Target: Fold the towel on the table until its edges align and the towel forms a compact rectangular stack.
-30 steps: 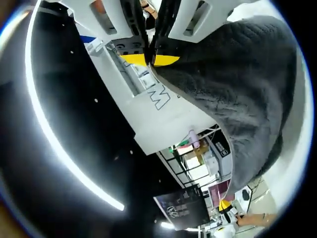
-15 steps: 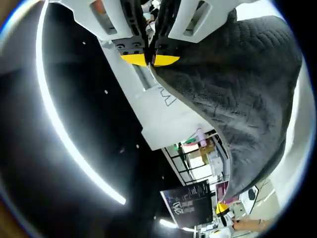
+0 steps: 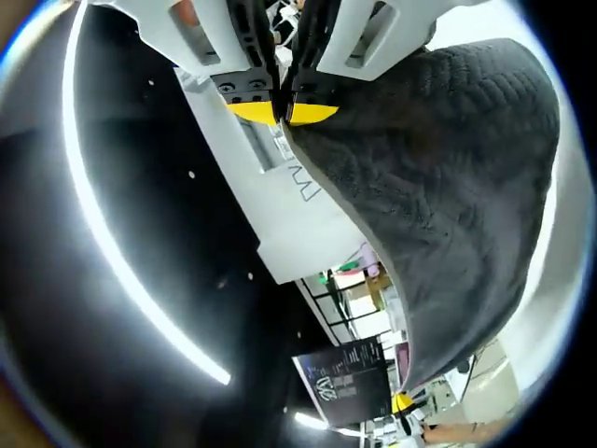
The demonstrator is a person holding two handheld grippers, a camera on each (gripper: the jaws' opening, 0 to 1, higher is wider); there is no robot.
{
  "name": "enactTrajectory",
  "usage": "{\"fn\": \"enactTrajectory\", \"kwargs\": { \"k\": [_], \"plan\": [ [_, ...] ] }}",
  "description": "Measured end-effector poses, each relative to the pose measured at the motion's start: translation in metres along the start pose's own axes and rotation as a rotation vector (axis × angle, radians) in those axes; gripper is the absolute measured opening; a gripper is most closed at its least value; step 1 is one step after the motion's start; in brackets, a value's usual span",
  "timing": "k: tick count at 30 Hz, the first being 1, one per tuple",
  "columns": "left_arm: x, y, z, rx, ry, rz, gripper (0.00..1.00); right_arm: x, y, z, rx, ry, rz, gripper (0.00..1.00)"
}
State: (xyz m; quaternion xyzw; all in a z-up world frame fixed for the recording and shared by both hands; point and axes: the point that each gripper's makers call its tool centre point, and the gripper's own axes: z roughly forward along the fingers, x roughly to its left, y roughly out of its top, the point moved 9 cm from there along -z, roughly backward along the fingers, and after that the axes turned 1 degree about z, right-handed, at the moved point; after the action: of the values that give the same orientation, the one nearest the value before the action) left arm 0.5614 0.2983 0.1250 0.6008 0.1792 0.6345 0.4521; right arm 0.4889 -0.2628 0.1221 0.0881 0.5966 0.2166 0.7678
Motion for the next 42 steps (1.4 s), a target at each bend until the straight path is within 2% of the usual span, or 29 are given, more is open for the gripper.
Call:
{"fn": "enactTrajectory", "kwargs": {
  "k": [8, 12, 16, 24, 30, 37, 42],
  "plan": [
    [-0.008, -0.003, -0.023, 0.03, -0.039, 0.001, 0.0, 0.01, -0.003, -0.022, 0.015, 0.052, -0.015, 0.0],
    [-0.016, -0.012, -0.024, 0.063, -0.097, -0.021, 0.0, 0.017, -0.006, -0.028, 0.022, 0.08, -0.022, 0.0],
    [-0.019, -0.025, -0.018, 0.098, -0.108, -0.036, 0.0, 0.026, -0.014, -0.025, 0.045, 0.121, -0.03, 0.0],
    [-0.033, -0.061, 0.001, 0.162, -0.151, -0.077, 0.0, 0.061, -0.042, -0.003, 0.115, 0.174, -0.065, 0.0],
    [-0.056, -0.087, 0.022, 0.217, -0.19, -0.065, 0.0, 0.085, -0.06, 0.016, 0.142, 0.192, -0.063, 0.0],
    [-0.07, -0.113, 0.044, 0.261, -0.219, -0.096, 0.0, 0.108, -0.081, 0.036, 0.178, 0.212, -0.076, 0.0],
    [-0.081, -0.125, 0.055, 0.28, -0.229, -0.113, 0.0, 0.124, -0.093, 0.046, 0.2, 0.236, -0.072, 0.0]
  ]
}}
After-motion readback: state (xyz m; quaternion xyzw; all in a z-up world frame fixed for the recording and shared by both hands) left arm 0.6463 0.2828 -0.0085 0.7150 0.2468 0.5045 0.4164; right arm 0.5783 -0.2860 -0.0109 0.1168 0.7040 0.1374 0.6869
